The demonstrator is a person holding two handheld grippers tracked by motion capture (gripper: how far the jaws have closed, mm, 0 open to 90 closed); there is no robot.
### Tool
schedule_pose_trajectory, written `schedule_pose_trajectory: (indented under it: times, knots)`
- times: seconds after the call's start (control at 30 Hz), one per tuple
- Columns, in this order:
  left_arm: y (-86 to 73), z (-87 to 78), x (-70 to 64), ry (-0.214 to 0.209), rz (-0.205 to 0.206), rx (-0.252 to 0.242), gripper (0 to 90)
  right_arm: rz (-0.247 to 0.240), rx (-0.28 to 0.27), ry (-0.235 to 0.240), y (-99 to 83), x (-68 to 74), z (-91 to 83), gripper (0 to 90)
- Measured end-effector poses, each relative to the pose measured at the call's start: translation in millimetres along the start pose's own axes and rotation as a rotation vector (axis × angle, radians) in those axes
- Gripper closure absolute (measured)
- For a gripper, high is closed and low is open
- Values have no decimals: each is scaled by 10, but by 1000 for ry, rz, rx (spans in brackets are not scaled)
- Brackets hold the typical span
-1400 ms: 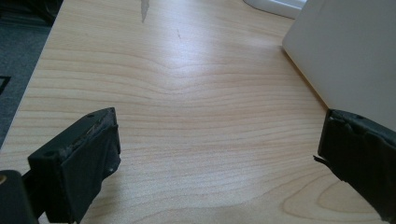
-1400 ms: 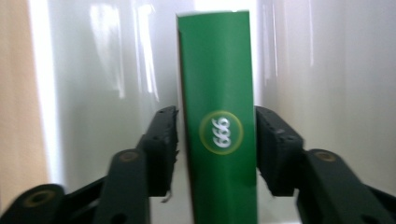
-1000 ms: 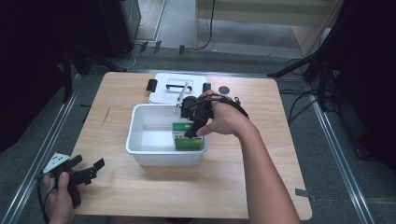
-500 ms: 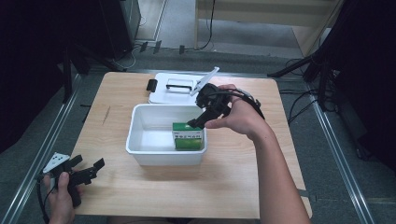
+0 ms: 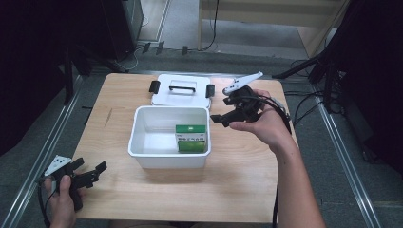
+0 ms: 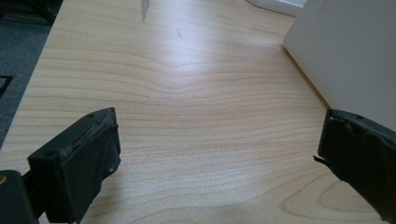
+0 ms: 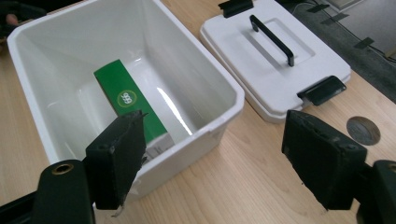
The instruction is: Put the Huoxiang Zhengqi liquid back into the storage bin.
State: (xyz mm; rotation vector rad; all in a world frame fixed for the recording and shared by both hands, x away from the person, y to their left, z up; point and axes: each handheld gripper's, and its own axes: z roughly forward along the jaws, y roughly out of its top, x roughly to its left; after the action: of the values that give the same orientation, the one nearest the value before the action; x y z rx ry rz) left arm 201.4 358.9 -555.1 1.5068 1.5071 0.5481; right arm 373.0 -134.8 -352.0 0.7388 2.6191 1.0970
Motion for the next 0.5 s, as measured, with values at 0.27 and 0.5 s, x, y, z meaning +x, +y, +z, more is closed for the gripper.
schedule_pose_trajectory:
  times: [0.27,0.5]
  knots:
    - [-3,-5,-7,4,1,4,0,51,-62,-29,-283,-74,-80,223]
    - [-1,-3,-9,8,2,8,0,102,-100,-89,-596,-152,-148,230]
